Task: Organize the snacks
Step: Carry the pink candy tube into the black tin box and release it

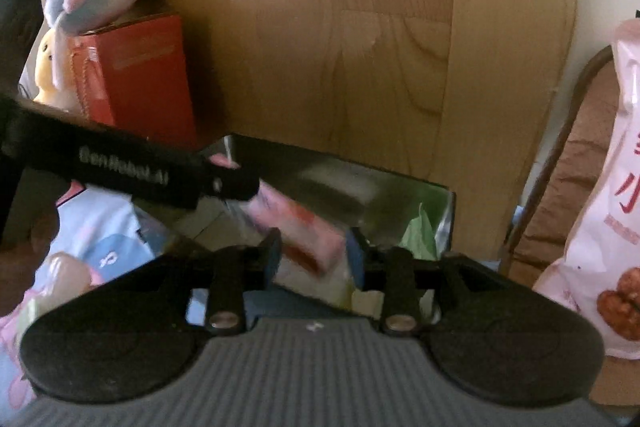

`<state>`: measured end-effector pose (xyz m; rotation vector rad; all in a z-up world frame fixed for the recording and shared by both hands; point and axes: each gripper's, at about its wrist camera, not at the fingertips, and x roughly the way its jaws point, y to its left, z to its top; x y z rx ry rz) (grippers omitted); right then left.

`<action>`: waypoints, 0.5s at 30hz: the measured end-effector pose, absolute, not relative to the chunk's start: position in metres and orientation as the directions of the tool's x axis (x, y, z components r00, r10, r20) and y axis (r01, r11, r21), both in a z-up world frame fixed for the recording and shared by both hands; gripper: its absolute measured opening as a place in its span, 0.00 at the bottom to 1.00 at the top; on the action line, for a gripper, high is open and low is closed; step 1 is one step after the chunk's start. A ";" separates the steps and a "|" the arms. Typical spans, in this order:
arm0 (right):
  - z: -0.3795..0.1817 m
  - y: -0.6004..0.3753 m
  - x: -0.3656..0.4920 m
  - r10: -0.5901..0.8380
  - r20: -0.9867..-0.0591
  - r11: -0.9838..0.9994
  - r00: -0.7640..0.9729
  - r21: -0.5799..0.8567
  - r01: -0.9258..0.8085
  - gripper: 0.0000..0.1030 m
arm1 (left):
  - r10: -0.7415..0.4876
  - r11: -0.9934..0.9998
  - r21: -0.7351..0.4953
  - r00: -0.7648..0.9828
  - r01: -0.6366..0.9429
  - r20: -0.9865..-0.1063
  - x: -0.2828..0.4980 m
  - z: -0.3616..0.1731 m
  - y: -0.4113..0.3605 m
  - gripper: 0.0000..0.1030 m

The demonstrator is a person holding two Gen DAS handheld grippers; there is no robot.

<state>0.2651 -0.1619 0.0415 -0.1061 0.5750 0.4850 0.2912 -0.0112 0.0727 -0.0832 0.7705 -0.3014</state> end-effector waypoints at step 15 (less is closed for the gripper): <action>0.017 -0.128 0.170 0.623 -0.600 0.754 0.502 0.292 -0.588 0.48 | -0.315 0.933 -0.351 0.647 0.078 -0.694 0.174 0.046 0.102 0.61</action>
